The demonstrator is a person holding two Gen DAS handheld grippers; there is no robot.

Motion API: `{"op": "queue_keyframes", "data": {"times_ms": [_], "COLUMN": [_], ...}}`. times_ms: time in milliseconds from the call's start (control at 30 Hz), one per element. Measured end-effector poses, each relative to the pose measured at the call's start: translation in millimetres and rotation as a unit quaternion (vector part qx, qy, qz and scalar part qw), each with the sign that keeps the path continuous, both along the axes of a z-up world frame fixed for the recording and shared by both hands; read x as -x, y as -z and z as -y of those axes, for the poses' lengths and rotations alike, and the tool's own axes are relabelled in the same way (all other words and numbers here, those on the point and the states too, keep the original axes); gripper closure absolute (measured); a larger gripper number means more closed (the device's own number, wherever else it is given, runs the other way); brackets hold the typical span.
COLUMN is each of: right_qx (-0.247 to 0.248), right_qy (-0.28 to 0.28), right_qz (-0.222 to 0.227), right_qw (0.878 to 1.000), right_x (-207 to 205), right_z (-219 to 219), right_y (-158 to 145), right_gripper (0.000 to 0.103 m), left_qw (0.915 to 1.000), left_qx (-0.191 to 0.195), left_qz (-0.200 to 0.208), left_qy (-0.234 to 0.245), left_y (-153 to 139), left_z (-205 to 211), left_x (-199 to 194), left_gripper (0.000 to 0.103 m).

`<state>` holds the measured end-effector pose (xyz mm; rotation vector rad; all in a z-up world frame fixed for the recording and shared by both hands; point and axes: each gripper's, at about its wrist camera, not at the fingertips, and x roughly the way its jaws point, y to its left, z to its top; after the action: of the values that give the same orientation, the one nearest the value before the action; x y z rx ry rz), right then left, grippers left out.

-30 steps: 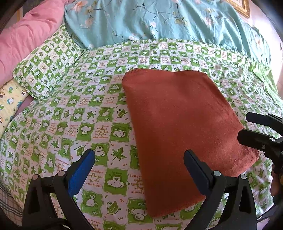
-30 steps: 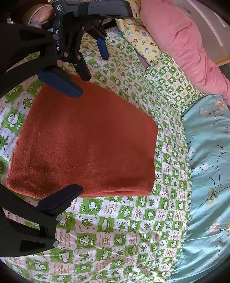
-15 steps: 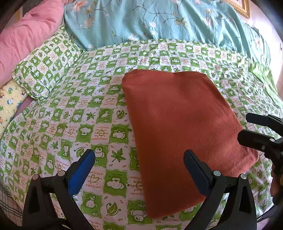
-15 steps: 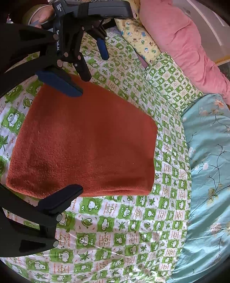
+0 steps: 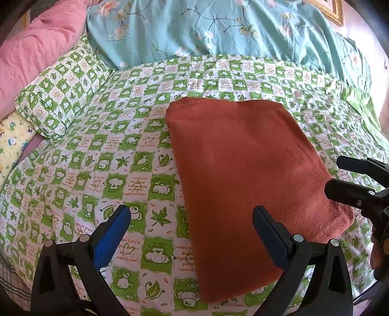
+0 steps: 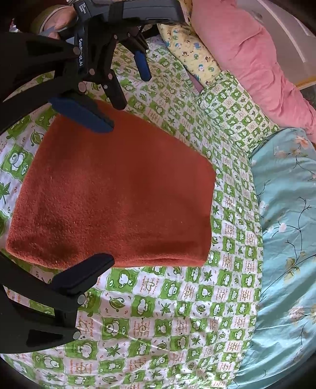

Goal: Fold small clothes

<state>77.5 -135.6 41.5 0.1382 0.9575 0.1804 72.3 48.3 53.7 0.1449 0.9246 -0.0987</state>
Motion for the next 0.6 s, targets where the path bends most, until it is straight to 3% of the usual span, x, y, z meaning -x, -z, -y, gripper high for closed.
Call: {"op": "queue_keyframes", "data": {"times_ms": [600], "right_qx": [-0.006], "right_qy": [0.009], "right_qz": [-0.002], "right_qw": [1.0], "right_x": [-4.6], "right_z": [14.2], "right_y": [3.8], "right_gripper": [0.004], "left_qw": [0.9998], "left_qx": [0.02], "left_qz": [-0.008], "left_qy": [0.001], "left_y": [3.8], "left_z": [-4.3], "left_x": [-11.4], "left_gripper": [0.003]}}
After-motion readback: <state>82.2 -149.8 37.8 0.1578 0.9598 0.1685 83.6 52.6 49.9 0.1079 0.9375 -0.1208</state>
